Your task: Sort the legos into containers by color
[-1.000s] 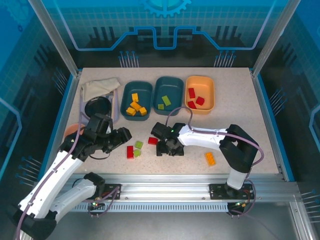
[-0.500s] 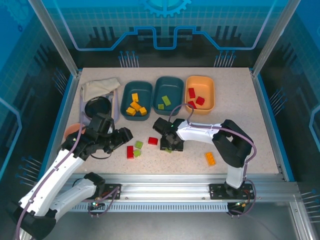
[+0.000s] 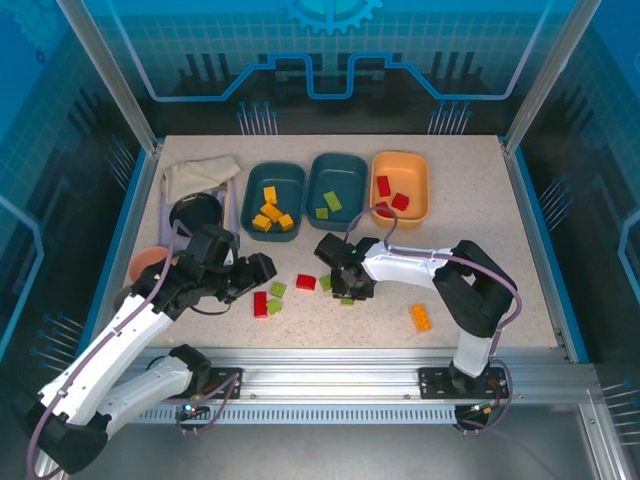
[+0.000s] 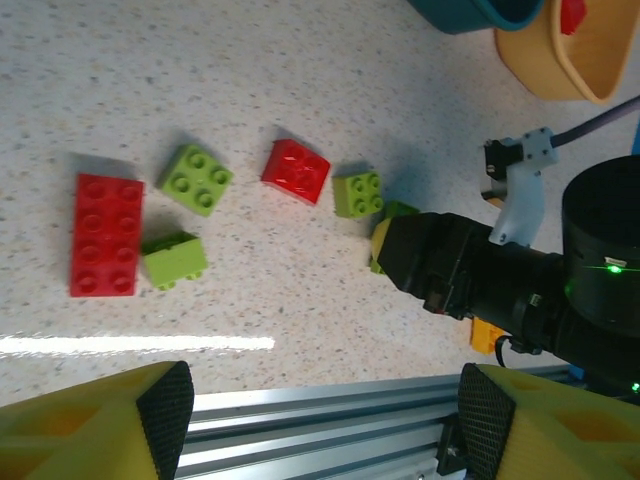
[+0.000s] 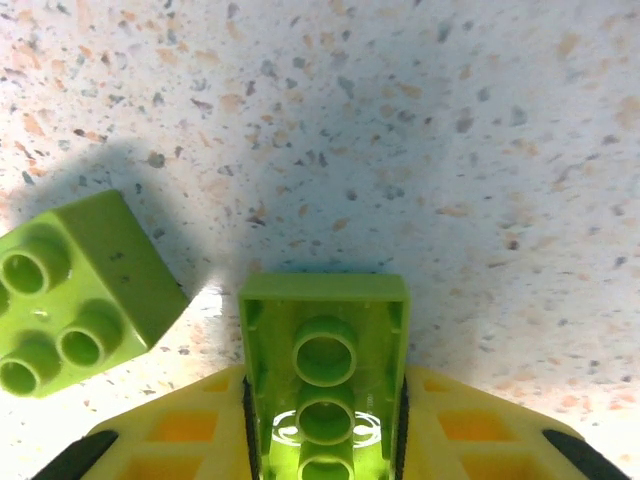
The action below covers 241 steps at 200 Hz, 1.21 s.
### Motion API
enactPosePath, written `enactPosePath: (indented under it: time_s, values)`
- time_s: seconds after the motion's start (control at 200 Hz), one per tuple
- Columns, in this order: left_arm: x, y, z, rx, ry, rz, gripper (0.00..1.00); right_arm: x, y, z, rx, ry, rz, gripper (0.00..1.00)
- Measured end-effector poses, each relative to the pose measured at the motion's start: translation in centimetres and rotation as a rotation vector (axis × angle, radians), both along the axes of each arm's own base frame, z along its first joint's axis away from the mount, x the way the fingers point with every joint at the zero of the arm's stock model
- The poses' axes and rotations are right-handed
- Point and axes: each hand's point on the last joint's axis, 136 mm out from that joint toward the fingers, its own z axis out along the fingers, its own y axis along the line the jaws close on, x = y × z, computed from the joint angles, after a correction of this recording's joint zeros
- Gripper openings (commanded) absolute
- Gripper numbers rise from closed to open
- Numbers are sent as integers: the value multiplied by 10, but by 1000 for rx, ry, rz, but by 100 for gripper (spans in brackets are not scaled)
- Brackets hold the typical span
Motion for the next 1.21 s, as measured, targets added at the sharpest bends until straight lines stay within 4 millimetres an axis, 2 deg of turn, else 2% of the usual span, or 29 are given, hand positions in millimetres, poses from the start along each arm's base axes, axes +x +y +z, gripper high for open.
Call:
enactPosePath:
  time_s: [0.115, 0.26, 0.365, 0.455, 0.555, 0.655, 0.765, 0.895, 1.01, 1.205]
  values:
    - [3, -13, -1, -28, 3, -38, 74, 3, -8, 16, -12, -37, 21, 30]
    - [16, -24, 0, -29, 17, -49, 75, 17, -17, 62, 8, -134, 54, 29]
    - [37, -34, 17, -39, 3, -43, 75, 46, -17, 102, 39, -230, 72, 29]
    - [61, -39, 33, -71, -29, -21, 75, 80, -10, 133, 64, -306, 97, 29]
    - [88, -35, 41, -100, -43, 25, 75, 120, -1, 151, 74, -360, 115, 29]
    - [116, -25, 40, -111, -36, 78, 75, 161, 8, 146, 62, -369, 127, 28]
    - [139, -19, 39, -108, -32, 111, 75, 203, 13, 124, 29, -353, 127, 27]
    - [152, -21, 39, -111, -35, 113, 75, 234, 13, 95, -20, -298, 99, 29]
    - [154, -22, 39, -114, -36, 111, 75, 246, 12, 75, -51, -256, 48, 30]
    - [154, -23, 36, -118, -35, 112, 75, 240, 0, 48, -88, -161, -68, 30]
